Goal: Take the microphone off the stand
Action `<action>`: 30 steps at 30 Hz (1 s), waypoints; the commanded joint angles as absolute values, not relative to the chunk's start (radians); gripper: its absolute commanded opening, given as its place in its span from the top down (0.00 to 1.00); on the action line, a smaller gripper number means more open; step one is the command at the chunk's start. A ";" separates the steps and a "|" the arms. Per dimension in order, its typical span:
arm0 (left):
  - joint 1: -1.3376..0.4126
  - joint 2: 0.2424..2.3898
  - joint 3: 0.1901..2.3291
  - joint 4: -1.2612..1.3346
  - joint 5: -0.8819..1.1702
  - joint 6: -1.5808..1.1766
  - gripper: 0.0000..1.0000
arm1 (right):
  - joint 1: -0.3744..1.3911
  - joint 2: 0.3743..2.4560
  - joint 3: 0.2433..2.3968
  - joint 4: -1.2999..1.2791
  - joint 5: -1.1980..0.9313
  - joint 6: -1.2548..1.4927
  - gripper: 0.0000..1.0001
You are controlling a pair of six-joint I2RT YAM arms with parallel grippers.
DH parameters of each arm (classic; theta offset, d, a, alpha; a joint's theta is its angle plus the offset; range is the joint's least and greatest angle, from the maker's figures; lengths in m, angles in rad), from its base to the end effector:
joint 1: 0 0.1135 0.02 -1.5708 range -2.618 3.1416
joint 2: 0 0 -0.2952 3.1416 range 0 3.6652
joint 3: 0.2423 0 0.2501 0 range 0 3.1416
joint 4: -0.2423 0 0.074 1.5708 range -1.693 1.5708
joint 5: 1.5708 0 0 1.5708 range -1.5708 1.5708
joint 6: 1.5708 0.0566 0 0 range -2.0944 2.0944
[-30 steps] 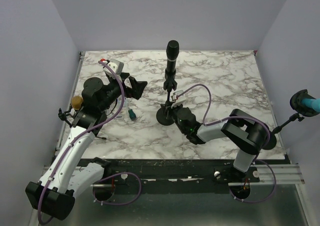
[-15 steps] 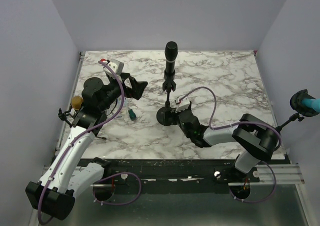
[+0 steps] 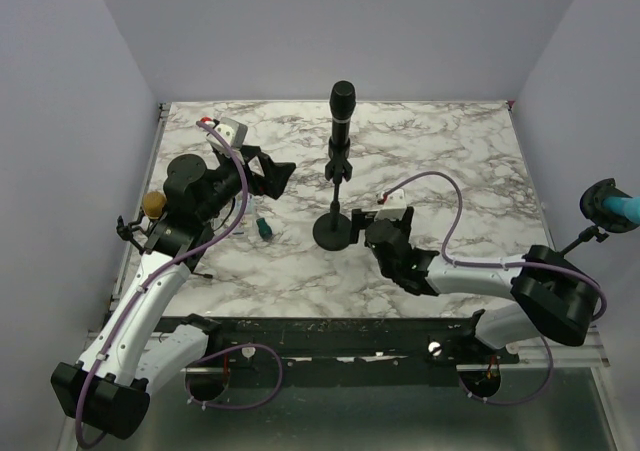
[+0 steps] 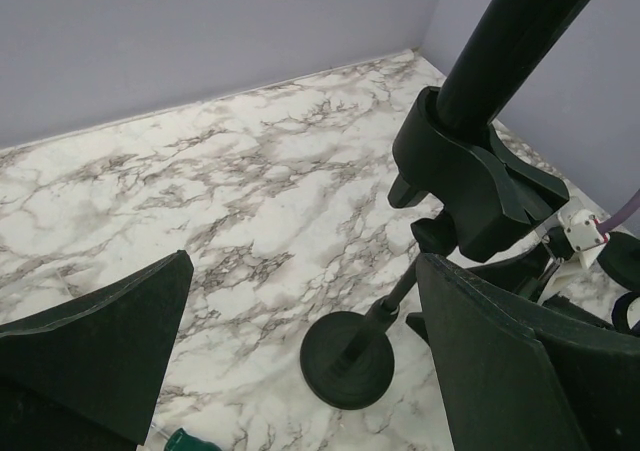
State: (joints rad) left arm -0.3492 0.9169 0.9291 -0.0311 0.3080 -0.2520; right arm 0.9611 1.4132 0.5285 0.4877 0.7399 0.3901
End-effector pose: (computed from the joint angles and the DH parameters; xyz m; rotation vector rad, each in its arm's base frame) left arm 0.1918 -0.0881 0.4084 0.3244 1.6022 -0.7092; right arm 0.1920 0.2083 0.2104 -0.0617 1.8644 0.2046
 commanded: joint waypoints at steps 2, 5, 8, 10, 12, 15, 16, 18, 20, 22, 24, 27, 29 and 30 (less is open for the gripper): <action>-0.357 0.910 0.948 -0.014 0.332 -0.261 0.02 | 0.959 1.393 0.650 0.071 1.084 0.532 0.00; -0.366 0.905 0.946 -0.015 0.325 -0.255 0.03 | 0.916 1.399 0.738 -0.119 1.083 0.544 0.00; -0.376 0.902 0.945 -0.018 0.318 -0.249 0.02 | 0.842 1.393 0.835 -0.249 0.975 0.519 0.00; -0.383 0.901 0.945 -0.020 0.312 -0.244 0.02 | 0.806 1.359 0.879 -0.258 0.890 0.477 0.00; -0.391 0.900 0.945 -0.024 0.306 -0.237 0.02 | 0.776 1.304 0.911 -0.220 0.769 0.408 0.00; -0.400 0.900 0.944 -0.031 0.294 -0.225 0.02 | 0.743 1.205 0.951 -0.142 0.569 0.318 0.00; -0.402 0.898 0.943 -0.032 0.290 -0.220 0.02 | 0.734 1.169 0.961 -0.116 0.510 0.287 0.00; -0.406 0.896 0.943 -0.035 0.284 -0.215 0.02 | 0.723 1.112 0.978 -0.056 0.402 0.218 0.00; -0.409 0.891 0.943 -0.034 0.285 -0.212 0.02 | 0.721 1.067 0.988 0.020 0.311 0.137 0.00; -0.412 0.887 0.942 -0.034 0.287 -0.210 0.02 | 0.721 1.041 1.010 0.064 0.240 0.075 0.00; -0.416 0.886 0.940 -0.034 0.285 -0.206 0.02 | 0.721 1.022 1.032 0.093 0.110 0.017 0.00; -0.420 0.883 0.940 -0.034 0.284 -0.202 0.02 | 0.720 1.008 1.056 0.136 -0.172 -0.067 0.00; -0.422 0.881 0.940 -0.034 0.284 -0.200 0.02 | 0.719 1.029 1.093 0.137 -0.290 -0.081 0.00; -0.422 0.881 0.940 -0.035 0.282 -0.198 0.01 | 0.719 1.052 1.122 0.132 -0.301 -0.077 0.00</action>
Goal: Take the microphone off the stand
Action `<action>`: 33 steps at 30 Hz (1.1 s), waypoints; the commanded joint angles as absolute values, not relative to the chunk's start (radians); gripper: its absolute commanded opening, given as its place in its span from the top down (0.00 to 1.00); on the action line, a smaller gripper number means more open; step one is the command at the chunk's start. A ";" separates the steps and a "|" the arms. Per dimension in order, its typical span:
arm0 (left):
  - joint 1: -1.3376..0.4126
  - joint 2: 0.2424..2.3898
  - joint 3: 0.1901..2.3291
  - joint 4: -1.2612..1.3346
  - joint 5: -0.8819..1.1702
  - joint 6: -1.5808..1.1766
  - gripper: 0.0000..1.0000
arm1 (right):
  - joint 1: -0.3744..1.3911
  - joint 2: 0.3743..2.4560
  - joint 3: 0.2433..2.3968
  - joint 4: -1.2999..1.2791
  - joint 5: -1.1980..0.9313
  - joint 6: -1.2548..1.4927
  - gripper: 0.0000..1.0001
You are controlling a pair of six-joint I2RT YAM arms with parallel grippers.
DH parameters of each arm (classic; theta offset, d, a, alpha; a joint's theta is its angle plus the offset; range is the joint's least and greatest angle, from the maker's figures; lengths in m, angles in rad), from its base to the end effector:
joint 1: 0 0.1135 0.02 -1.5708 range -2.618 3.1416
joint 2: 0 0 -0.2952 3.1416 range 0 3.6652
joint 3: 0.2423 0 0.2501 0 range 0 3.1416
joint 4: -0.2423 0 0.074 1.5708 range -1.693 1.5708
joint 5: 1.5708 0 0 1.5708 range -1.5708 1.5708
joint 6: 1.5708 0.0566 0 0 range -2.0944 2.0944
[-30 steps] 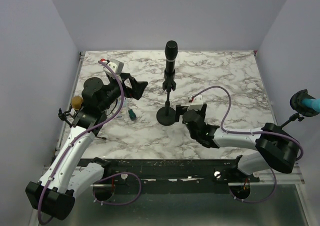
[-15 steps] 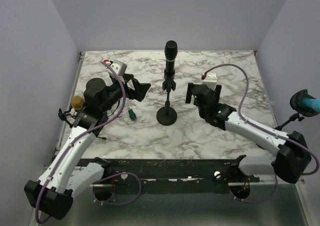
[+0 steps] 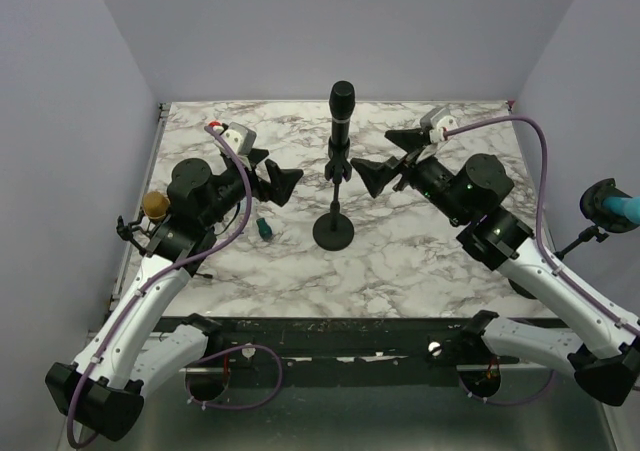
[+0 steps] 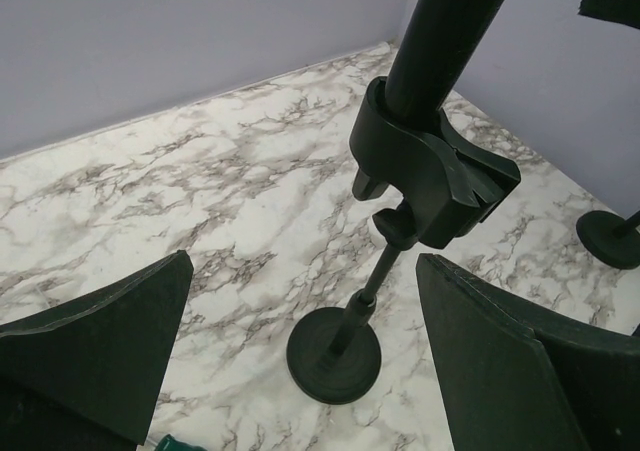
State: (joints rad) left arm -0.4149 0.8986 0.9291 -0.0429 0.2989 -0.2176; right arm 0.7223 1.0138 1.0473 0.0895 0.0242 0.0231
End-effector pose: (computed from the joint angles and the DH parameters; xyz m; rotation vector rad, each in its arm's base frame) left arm 0.1810 -0.0979 0.4103 0.3976 1.5814 -0.7262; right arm 0.1766 0.1538 0.4482 -0.4862 1.3926 0.5909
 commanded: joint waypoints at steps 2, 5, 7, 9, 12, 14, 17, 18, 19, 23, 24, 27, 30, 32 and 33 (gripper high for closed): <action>-0.425 0.876 0.940 -0.035 0.279 -0.195 0.01 | 0.711 1.110 1.186 0.094 -0.295 -0.079 0.00; -0.426 0.871 0.939 -0.035 0.278 -0.192 0.01 | 0.671 1.164 1.223 0.100 -0.339 -0.075 0.00; -0.428 0.868 0.937 -0.034 0.275 -0.189 0.01 | 0.635 1.195 1.248 0.123 -0.396 -0.052 0.00; -0.431 0.867 0.937 -0.035 0.274 -0.187 0.01 | 0.608 1.223 1.275 0.136 -0.411 -0.032 0.00; -0.435 0.866 0.937 -0.036 0.272 -0.184 0.01 | 0.565 1.266 1.308 0.151 -0.464 -0.004 0.00; -0.437 0.864 0.937 -0.037 0.272 -0.183 0.01 | 0.545 1.291 1.316 0.171 -0.522 -0.003 0.00; -0.439 0.862 0.937 -0.037 0.272 -0.180 0.01 | 0.531 1.326 1.328 0.184 -0.592 -0.003 0.02; -0.440 0.862 0.937 -0.037 0.272 -0.178 0.01 | 0.527 1.339 1.334 0.189 -0.607 -0.003 0.04; -0.440 0.862 0.937 -0.036 0.273 -0.177 0.01 | 0.522 1.351 1.337 0.194 -0.624 0.012 0.05; -0.443 0.867 0.936 -0.035 0.275 -0.173 0.01 | 0.501 1.398 1.339 0.275 -0.709 0.067 0.13; -0.445 0.868 0.934 -0.035 0.274 -0.172 0.01 | 0.498 1.409 1.343 0.287 -0.725 0.077 0.15; -0.450 0.874 0.934 -0.034 0.275 -0.166 0.01 | 0.492 1.439 1.351 0.323 -0.748 0.097 0.24; -0.457 0.879 0.934 -0.035 0.281 -0.157 0.01 | 0.483 1.465 1.351 0.359 -0.772 0.119 0.31; -0.460 0.884 0.933 -0.031 0.287 -0.152 0.01 | 0.483 1.476 1.354 0.365 -0.776 0.122 0.39; -0.461 0.885 0.931 -0.027 0.292 -0.150 0.01 | 0.483 1.480 1.355 0.370 -0.774 0.126 0.44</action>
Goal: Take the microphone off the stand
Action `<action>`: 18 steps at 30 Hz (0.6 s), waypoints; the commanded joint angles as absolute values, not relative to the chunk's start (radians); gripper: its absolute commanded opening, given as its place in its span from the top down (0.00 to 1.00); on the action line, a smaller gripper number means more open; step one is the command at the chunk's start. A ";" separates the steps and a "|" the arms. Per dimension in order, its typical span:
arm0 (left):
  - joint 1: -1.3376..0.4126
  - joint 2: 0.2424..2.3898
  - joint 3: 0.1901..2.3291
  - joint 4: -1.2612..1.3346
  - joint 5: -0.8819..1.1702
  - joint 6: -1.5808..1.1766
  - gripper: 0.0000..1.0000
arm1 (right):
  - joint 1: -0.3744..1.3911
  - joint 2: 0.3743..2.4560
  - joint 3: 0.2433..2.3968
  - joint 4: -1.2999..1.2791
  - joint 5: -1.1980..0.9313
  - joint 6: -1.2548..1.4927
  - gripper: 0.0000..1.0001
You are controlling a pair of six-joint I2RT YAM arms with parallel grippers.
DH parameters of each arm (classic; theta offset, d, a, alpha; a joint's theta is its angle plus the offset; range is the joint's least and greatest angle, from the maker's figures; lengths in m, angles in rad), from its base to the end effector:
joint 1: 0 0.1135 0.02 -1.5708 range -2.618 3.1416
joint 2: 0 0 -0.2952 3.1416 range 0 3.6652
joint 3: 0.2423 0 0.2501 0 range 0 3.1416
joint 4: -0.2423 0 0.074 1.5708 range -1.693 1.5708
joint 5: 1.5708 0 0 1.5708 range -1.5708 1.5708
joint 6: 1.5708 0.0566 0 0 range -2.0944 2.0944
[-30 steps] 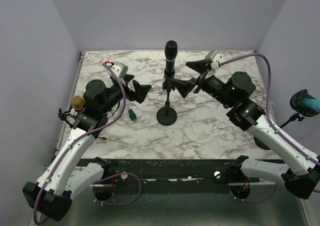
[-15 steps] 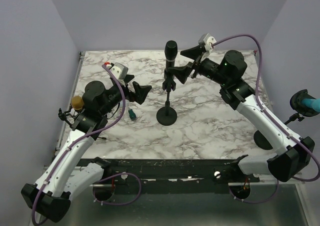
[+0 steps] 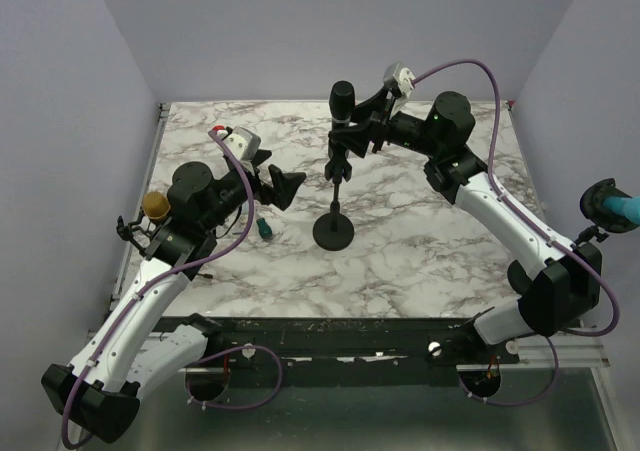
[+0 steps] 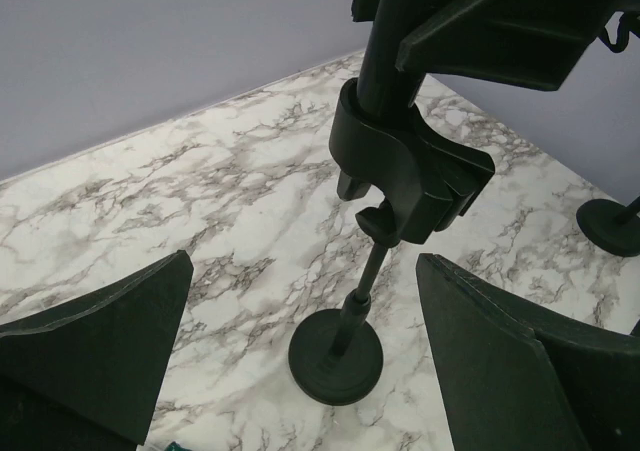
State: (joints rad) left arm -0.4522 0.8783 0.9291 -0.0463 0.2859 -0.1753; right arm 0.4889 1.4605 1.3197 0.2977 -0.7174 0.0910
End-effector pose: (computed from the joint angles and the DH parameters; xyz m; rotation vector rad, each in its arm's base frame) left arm 0.1723 -0.1014 0.4135 0.4486 1.5481 -0.7130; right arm 0.2929 0.1980 0.4505 -0.8791 1.2511 0.9716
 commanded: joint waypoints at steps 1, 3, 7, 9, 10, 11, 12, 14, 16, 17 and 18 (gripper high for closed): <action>-0.461 0.885 0.930 -0.023 0.300 -0.147 0.01 | 0.482 1.480 1.347 0.386 -0.771 0.136 0.49; -0.465 0.887 0.924 -0.011 0.314 -0.140 0.01 | 0.483 1.475 1.323 0.431 -0.765 0.165 0.62; -0.472 0.890 0.913 -0.005 0.340 -0.137 0.02 | 0.482 1.449 1.273 0.458 -0.710 0.161 0.76; -0.481 0.893 0.907 -0.005 0.342 -0.129 0.02 | 0.483 1.421 1.235 0.474 -0.671 0.153 0.83; -0.488 0.893 0.904 0.012 0.341 -0.121 0.02 | 0.482 1.405 1.211 0.486 -0.645 0.155 0.85; -0.500 0.894 0.897 0.022 0.338 -0.107 0.02 | 0.483 1.390 1.195 0.498 -0.624 0.163 0.87; -0.511 0.894 0.890 0.027 0.333 -0.096 0.02 | 0.483 1.381 1.183 0.501 -0.601 0.173 0.88; -0.537 0.891 0.872 0.046 0.318 -0.073 0.02 | 0.485 1.372 1.187 0.461 -0.564 0.184 0.93; -0.550 0.895 0.843 0.091 0.314 -0.068 0.02 | 0.487 1.363 1.195 0.413 -0.517 0.189 0.97; -0.552 0.901 0.835 0.108 0.314 -0.079 0.02 | 0.491 1.355 1.195 0.399 -0.472 0.197 0.99; -0.554 0.913 0.838 0.113 0.314 -0.102 0.02 | 0.494 1.351 1.199 0.375 -0.438 0.204 0.99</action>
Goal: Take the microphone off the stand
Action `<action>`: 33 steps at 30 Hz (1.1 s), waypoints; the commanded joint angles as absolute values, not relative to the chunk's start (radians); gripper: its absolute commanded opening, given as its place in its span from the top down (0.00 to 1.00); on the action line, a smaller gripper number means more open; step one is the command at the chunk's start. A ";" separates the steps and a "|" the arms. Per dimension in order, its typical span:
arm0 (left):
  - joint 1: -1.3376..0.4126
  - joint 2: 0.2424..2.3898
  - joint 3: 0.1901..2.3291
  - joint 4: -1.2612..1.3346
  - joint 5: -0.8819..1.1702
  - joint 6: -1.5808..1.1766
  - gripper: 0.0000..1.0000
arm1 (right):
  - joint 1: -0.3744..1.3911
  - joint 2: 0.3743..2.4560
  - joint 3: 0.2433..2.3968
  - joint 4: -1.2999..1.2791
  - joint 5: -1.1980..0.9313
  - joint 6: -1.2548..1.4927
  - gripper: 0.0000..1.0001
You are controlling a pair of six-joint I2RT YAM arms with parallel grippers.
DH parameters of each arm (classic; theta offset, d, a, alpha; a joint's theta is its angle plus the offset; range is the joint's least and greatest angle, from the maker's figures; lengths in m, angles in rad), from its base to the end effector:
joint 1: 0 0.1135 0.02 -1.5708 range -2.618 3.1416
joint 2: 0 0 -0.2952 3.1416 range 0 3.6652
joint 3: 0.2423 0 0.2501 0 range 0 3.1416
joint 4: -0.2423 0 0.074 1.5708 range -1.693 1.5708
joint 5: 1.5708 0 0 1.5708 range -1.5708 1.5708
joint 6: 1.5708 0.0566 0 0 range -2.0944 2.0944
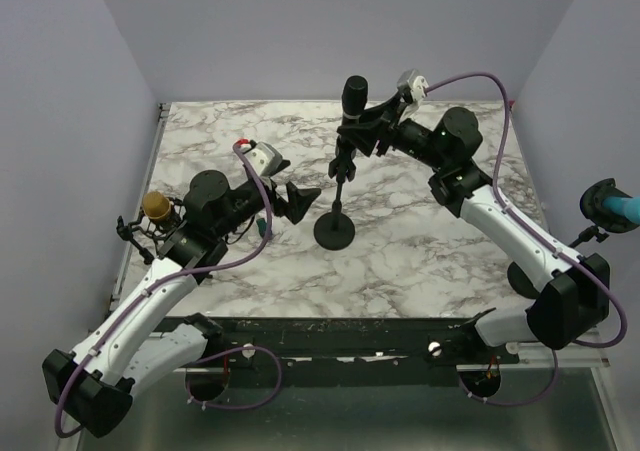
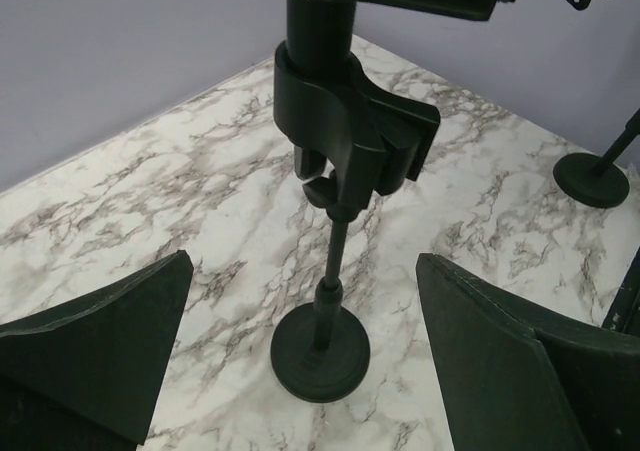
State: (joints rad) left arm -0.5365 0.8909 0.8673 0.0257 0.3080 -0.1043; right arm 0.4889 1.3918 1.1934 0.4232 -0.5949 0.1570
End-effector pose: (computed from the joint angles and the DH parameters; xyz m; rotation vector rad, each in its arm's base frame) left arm 0.1687 -0.1203 0.3976 0.5857 1.5082 -0.7401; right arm 0.2810 0.1854 0.4419 -0.7368 1.2488 0.9322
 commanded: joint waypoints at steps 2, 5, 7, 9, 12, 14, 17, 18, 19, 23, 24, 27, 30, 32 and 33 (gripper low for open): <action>-0.554 0.940 0.875 0.085 0.304 -0.171 0.02 | 0.498 1.348 1.219 0.320 -0.379 0.207 0.99; -0.555 0.962 0.914 0.051 0.331 -0.296 0.02 | 0.511 1.362 1.269 0.231 -0.319 0.194 0.99; -0.561 0.942 0.884 0.114 0.342 -0.389 0.02 | 0.526 1.363 1.278 0.218 -0.290 0.181 0.99; -0.601 0.898 0.822 0.206 0.249 -0.431 0.02 | 0.531 1.355 1.272 0.221 -0.261 0.200 0.99; -0.728 0.854 0.768 0.292 0.029 -0.348 0.02 | 0.535 1.354 1.273 0.219 -0.271 0.239 0.99; -0.812 0.888 0.785 0.295 -0.130 -0.268 0.02 | 0.539 1.363 1.283 0.210 -0.298 0.245 0.99; -0.887 0.969 0.840 0.281 -0.270 -0.171 0.01 | 0.541 1.359 1.282 0.207 -0.293 0.243 0.99; -0.913 0.987 0.841 0.310 -0.328 -0.137 0.01 | 0.541 1.356 1.284 0.201 -0.293 0.238 0.99; -0.934 1.005 0.831 0.352 -0.384 -0.112 0.01 | 0.541 1.354 1.288 0.194 -0.295 0.234 0.99; -0.980 1.075 0.820 0.513 -0.526 -0.030 0.02 | 0.541 1.340 1.298 0.177 -0.331 0.210 0.99; -0.983 1.092 0.835 0.513 -0.537 -0.018 0.01 | 0.541 1.334 1.295 0.180 -0.337 0.212 0.99; -0.990 1.139 0.883 0.519 -0.536 -0.005 0.01 | 0.541 1.323 1.289 0.189 -0.355 0.213 0.99; -0.989 1.185 0.933 0.496 -0.571 0.028 0.01 | 0.543 1.313 1.292 0.185 -0.370 0.201 0.99; -0.989 1.207 0.948 0.494 -0.597 0.040 0.02 | 0.542 1.300 1.285 0.186 -0.361 0.197 0.99; -0.989 1.215 0.953 0.494 -0.594 0.046 0.02 | 0.543 1.294 1.281 0.190 -0.358 0.197 0.99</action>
